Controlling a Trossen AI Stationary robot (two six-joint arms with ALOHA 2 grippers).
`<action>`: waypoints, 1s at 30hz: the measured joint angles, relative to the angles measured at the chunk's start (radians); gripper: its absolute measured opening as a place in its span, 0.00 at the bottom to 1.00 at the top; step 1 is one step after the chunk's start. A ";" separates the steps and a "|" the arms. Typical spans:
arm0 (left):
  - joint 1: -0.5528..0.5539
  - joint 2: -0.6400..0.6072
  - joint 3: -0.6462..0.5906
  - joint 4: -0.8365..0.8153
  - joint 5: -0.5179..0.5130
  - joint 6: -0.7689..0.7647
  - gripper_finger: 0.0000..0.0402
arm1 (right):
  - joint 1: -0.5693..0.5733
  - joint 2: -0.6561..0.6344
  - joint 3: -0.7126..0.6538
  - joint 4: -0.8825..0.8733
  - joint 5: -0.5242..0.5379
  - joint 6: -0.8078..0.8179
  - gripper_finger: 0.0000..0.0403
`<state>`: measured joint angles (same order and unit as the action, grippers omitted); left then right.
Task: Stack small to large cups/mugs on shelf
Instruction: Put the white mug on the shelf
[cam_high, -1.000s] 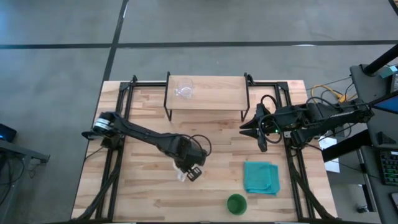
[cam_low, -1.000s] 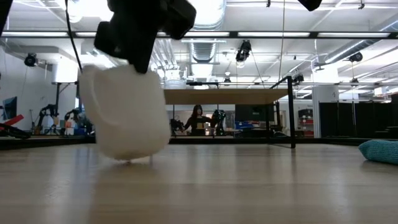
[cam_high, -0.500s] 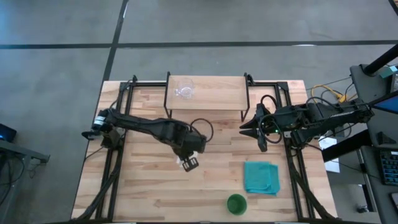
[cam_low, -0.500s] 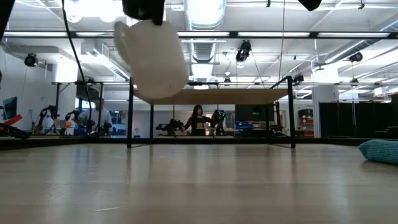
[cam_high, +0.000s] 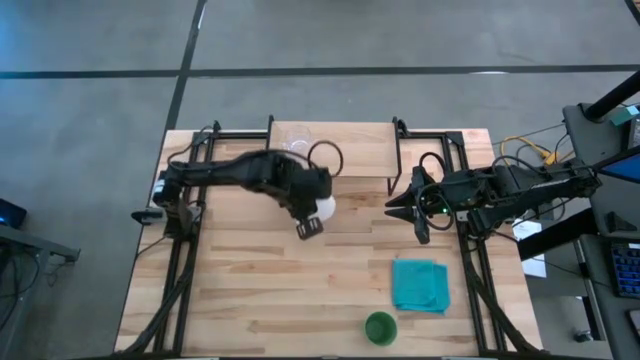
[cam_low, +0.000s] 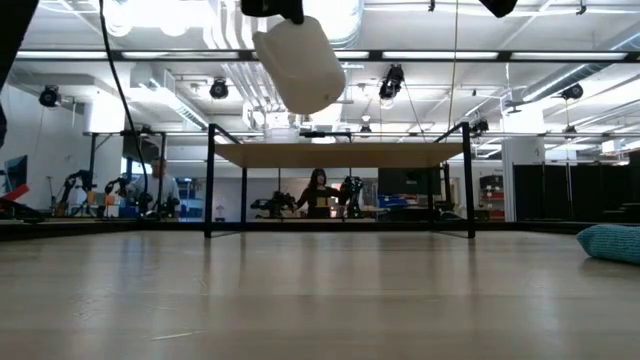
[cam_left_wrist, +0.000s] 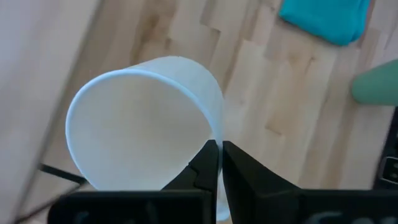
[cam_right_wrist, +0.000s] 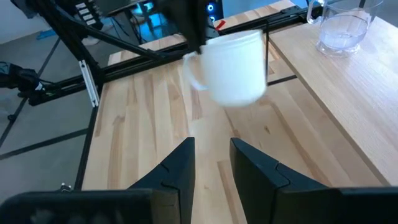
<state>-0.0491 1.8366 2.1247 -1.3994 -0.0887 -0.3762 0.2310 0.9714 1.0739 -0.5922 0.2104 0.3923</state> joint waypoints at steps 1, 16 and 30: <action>0.014 0.000 0.009 0.000 0.000 0.028 0.00 | 0.000 0.000 0.000 0.000 0.000 0.000 0.24; 0.227 0.000 0.102 0.004 0.000 0.336 0.00 | 0.000 0.000 0.000 0.000 0.000 0.000 0.24; 0.285 0.039 0.122 0.089 -0.003 0.458 0.00 | 0.000 0.000 0.000 0.000 0.001 0.000 0.24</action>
<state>0.2362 1.8753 2.2467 -1.3107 -0.0912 0.0813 0.2310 0.9714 1.0737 -0.5922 0.2111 0.3927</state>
